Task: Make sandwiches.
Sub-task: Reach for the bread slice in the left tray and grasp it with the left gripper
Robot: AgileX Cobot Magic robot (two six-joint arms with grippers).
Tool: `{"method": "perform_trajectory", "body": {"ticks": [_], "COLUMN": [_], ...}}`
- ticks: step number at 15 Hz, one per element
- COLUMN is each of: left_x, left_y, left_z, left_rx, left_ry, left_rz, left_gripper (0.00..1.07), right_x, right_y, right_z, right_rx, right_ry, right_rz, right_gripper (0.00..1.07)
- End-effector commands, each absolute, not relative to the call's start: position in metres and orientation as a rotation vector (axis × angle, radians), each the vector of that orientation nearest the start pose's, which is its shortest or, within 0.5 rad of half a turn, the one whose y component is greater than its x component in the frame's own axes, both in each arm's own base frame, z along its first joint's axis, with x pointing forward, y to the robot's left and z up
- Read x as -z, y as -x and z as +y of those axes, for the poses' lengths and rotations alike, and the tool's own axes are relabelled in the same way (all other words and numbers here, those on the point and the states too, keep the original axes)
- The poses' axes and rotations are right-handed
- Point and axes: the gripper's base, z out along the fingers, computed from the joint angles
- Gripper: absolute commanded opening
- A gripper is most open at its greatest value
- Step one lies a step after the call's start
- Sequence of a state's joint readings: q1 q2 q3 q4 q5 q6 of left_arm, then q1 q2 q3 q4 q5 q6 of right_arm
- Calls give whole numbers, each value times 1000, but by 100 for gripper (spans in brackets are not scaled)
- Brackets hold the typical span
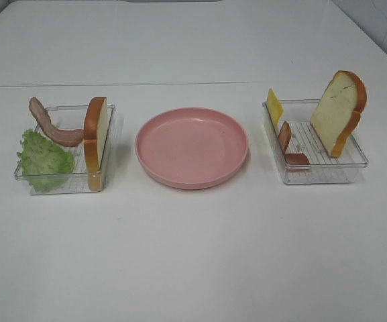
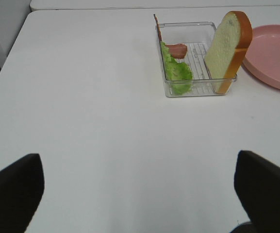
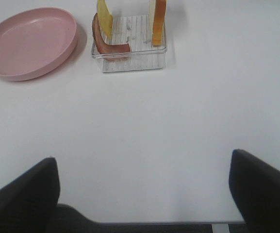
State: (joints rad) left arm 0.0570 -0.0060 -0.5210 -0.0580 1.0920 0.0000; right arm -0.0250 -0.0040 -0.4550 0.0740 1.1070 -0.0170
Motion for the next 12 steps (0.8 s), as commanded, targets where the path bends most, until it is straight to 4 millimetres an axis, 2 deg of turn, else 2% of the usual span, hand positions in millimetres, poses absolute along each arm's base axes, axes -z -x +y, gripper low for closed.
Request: {"method": "perform_trajectory", "body": {"ticks": [1, 8, 10, 12], "left_x": [-281, -281, -289, -311], "left_y": [10, 10, 1, -26], "left_z": [-5, -5, -5, -4], "left_rx": [32, 30, 51, 59], "left_ry": [54, 54, 78, 70], "left_rz": [2021, 2020, 2135, 2352], "left_gripper": [102, 102, 102, 102], "right_x": [-261, -261, -261, -261], "right_y": [6, 6, 6, 6], "right_z": [6, 6, 6, 6], "right_rx": [-67, -67, -67, -67], "right_ry": [-3, -3, -3, -3], "right_rz": [2098, 2098, 2098, 2098], "right_gripper": [90, 90, 90, 90]}}
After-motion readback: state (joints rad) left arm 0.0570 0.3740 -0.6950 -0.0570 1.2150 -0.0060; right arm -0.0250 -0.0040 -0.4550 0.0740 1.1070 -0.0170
